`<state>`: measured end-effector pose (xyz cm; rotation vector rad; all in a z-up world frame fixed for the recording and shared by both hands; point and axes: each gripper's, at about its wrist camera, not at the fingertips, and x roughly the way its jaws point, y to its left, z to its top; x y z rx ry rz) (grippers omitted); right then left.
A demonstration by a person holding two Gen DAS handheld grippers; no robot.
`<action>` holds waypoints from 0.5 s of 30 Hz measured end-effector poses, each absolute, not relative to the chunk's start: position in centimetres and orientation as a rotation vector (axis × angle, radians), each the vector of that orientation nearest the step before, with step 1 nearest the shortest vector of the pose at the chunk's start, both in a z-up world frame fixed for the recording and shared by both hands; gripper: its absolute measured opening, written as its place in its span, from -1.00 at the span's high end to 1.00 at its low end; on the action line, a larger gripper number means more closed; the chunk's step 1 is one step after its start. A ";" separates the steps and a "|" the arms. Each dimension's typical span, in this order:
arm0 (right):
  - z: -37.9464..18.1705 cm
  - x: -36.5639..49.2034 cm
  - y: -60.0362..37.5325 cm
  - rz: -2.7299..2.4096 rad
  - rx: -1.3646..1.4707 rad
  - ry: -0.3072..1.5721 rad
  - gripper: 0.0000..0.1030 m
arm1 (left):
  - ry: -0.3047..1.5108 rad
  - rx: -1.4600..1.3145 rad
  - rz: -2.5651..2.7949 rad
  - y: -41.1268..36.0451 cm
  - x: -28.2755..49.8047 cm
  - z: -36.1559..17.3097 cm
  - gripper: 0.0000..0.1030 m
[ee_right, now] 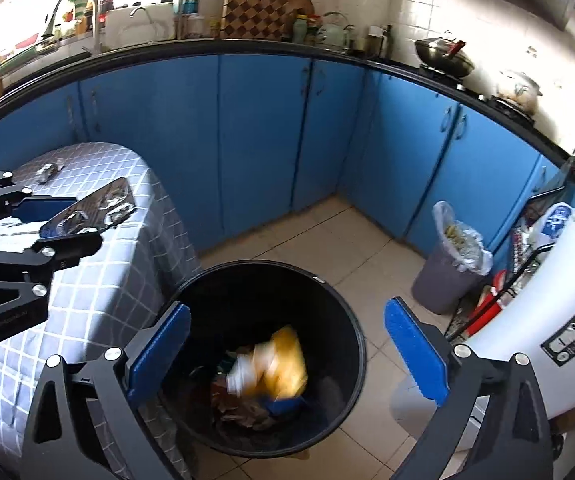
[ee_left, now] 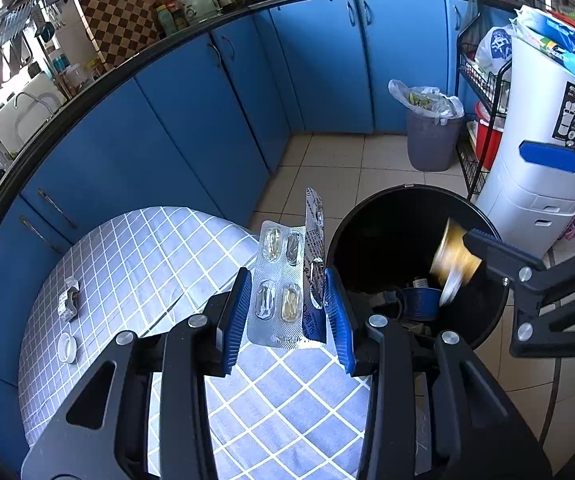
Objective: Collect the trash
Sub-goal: 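Open the left tool over the black bin to drop the blister pack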
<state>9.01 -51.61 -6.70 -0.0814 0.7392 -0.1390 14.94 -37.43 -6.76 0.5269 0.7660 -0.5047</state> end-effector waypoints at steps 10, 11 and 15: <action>-7.1 8.7 -53.1 -0.184 -0.077 0.757 -0.86 | 0.763 0.534 -0.522 -38.4 14.6 -6.7 0.24; -7.1 8.7 -53.2 -0.187 -0.078 0.757 -0.86 | 0.765 0.532 -0.528 -38.6 14.5 -6.7 0.24; -7.3 8.4 -53.9 -0.199 -0.072 0.758 -0.86 | 0.761 0.533 -0.545 -39.4 14.4 -6.5 0.23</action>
